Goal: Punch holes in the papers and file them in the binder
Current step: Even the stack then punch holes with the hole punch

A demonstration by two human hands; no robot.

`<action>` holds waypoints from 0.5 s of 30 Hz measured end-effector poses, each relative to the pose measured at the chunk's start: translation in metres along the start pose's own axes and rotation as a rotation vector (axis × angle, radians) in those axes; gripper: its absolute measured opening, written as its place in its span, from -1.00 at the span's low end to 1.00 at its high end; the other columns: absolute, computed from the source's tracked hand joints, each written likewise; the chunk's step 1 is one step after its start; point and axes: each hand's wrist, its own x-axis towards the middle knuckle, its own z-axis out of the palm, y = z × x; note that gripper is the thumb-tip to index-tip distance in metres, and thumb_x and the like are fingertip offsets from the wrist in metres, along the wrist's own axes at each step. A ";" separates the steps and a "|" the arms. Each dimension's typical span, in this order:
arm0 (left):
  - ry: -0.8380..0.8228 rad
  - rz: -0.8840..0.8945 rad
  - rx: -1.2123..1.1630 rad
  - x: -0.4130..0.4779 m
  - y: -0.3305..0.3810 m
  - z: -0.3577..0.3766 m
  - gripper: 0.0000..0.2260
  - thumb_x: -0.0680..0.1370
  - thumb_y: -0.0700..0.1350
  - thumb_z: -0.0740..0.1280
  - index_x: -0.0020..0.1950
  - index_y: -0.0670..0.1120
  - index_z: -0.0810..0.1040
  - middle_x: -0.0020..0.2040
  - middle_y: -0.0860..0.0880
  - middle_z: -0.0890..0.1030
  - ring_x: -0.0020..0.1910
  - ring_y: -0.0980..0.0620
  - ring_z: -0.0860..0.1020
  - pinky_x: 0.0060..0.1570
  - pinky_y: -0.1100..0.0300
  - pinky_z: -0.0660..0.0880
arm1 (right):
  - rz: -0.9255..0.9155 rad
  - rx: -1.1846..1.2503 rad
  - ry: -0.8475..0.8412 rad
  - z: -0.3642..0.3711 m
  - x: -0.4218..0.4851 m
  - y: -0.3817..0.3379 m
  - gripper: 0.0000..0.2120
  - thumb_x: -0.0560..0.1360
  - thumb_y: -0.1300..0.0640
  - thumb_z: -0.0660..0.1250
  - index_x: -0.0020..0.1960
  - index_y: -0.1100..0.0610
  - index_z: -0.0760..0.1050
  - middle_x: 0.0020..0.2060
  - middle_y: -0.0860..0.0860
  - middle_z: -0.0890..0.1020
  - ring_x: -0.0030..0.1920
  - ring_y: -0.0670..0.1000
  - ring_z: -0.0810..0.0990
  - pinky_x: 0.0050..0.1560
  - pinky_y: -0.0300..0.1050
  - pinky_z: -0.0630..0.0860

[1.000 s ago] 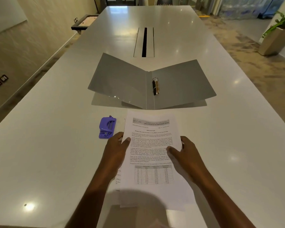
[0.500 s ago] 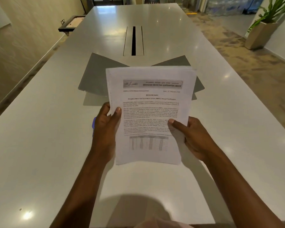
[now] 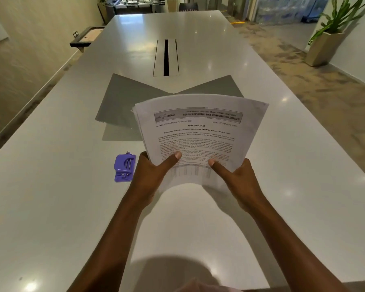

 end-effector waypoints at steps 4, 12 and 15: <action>0.029 0.030 0.055 0.001 0.001 -0.005 -0.72 0.52 -0.13 0.54 0.07 0.21 0.58 -0.09 0.34 0.73 -0.04 0.31 0.70 -0.06 0.30 0.67 | -0.033 0.022 0.017 0.001 -0.002 0.001 -0.70 0.56 0.17 0.49 0.15 -0.19 0.61 0.06 -0.26 0.75 0.09 -0.17 0.72 -0.01 -0.31 0.64; 0.023 -0.002 0.017 -0.005 -0.019 -0.007 -0.67 0.52 -0.17 0.54 0.12 0.19 0.55 -0.08 0.38 0.72 -0.03 0.34 0.69 -0.11 0.35 0.64 | 0.039 0.011 -0.019 0.000 -0.002 0.020 -0.72 0.55 0.17 0.51 0.22 -0.05 0.65 0.10 -0.14 0.76 0.11 -0.11 0.73 0.09 -0.21 0.66; 0.047 0.019 -0.036 -0.003 -0.016 -0.007 -0.69 0.53 -0.22 0.53 0.14 0.13 0.58 -0.03 0.31 0.75 0.04 0.23 0.72 -0.10 0.33 0.65 | 0.073 0.012 -0.041 -0.009 0.005 0.022 -0.70 0.54 0.15 0.51 0.26 0.09 0.67 0.11 -0.04 0.77 0.12 0.02 0.75 0.12 -0.06 0.69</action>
